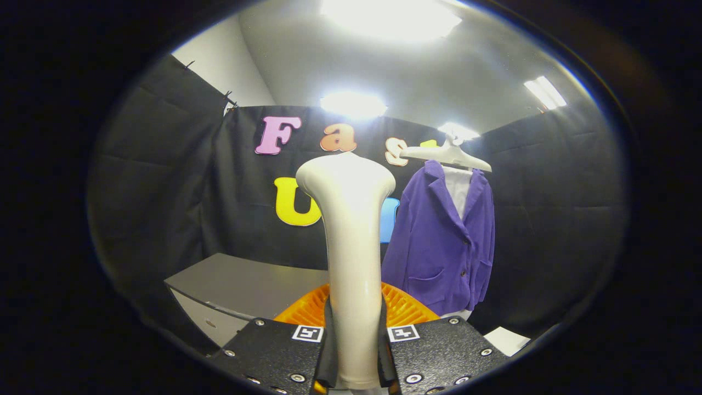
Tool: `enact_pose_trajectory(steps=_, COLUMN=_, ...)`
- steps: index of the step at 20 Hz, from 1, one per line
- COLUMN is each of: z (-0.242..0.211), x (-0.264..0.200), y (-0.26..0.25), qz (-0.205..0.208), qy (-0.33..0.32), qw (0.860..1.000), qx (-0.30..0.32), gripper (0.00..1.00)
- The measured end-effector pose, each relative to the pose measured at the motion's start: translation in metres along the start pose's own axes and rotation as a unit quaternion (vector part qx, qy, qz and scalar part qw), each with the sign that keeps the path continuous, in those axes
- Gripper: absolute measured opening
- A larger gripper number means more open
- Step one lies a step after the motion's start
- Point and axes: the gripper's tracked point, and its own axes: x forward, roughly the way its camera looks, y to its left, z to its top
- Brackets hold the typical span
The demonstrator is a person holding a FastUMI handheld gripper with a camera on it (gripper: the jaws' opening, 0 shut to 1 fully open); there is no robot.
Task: Iron the clothes twice with a garment steamer, once on the left side and once on the right side.
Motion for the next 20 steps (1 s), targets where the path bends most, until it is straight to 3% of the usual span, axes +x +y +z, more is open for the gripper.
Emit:
enact_pose_trajectory(steps=15, z=0.028, x=0.141, y=-0.177, qz=-0.043, qy=-0.052, qw=0.996, qx=0.063, gripper=0.28)
enact_pose_trajectory(steps=20, z=0.023, x=0.192, y=-0.202, qz=-0.036, qy=-0.053, qw=0.994, qx=0.087, gripper=0.28)
